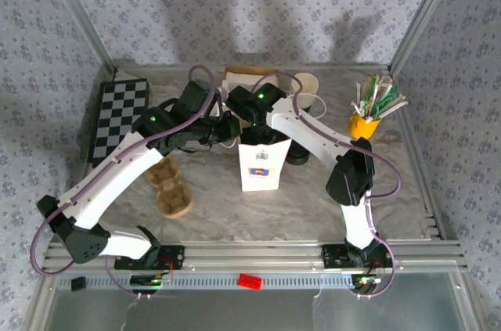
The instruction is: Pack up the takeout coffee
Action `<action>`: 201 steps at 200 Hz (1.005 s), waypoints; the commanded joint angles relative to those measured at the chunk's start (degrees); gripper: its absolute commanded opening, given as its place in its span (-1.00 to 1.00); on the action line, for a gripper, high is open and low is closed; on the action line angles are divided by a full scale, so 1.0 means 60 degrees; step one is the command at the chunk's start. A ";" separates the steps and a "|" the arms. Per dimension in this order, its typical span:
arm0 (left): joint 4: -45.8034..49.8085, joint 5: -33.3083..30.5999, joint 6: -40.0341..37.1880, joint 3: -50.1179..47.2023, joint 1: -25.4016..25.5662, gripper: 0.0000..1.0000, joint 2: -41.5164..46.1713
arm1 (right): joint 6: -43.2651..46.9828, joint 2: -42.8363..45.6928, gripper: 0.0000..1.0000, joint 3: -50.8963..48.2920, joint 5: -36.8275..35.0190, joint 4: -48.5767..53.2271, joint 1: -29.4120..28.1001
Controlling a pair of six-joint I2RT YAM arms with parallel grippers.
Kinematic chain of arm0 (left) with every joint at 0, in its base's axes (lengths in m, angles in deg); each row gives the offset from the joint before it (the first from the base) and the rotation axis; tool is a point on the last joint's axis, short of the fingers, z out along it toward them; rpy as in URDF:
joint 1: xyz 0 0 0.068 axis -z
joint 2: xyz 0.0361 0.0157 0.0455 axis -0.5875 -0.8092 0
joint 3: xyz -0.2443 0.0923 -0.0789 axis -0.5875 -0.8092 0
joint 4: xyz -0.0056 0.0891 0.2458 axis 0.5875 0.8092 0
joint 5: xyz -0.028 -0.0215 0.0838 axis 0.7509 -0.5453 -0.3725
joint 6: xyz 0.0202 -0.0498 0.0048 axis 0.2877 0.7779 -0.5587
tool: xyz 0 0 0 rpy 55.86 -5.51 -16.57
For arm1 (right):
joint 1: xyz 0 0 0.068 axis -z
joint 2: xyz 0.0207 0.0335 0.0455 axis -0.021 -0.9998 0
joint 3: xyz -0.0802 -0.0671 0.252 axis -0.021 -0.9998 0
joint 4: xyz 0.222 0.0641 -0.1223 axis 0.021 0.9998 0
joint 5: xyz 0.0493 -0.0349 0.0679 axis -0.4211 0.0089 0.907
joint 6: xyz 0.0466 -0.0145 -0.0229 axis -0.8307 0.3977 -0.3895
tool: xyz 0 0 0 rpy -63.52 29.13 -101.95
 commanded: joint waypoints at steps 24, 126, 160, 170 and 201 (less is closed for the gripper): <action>0.0148 -0.0100 -0.0112 0.0212 0.0049 -0.67 -0.0052 | -0.0136 -0.0093 0.79 0.0295 -0.0248 0.0468 -0.0048; 0.0148 -0.0115 -0.0123 0.0221 0.0013 -0.66 -0.0104 | -0.0135 -0.0073 0.89 0.0400 -0.0338 0.0565 -0.0043; 0.0148 -0.0116 -0.0118 0.0222 0.0005 -0.66 -0.0110 | -0.0141 -0.0071 0.92 0.0461 -0.0338 0.0602 -0.0039; 0.0147 -0.0126 -0.0116 0.0221 -0.0002 -0.66 -0.0107 | -0.0143 -0.0070 0.92 0.0504 -0.0338 0.0616 -0.0052; 0.0148 -0.0115 -0.0114 0.0211 -0.0009 -0.66 -0.0123 | -0.0127 -0.0086 0.94 0.0604 -0.0352 0.0692 -0.0065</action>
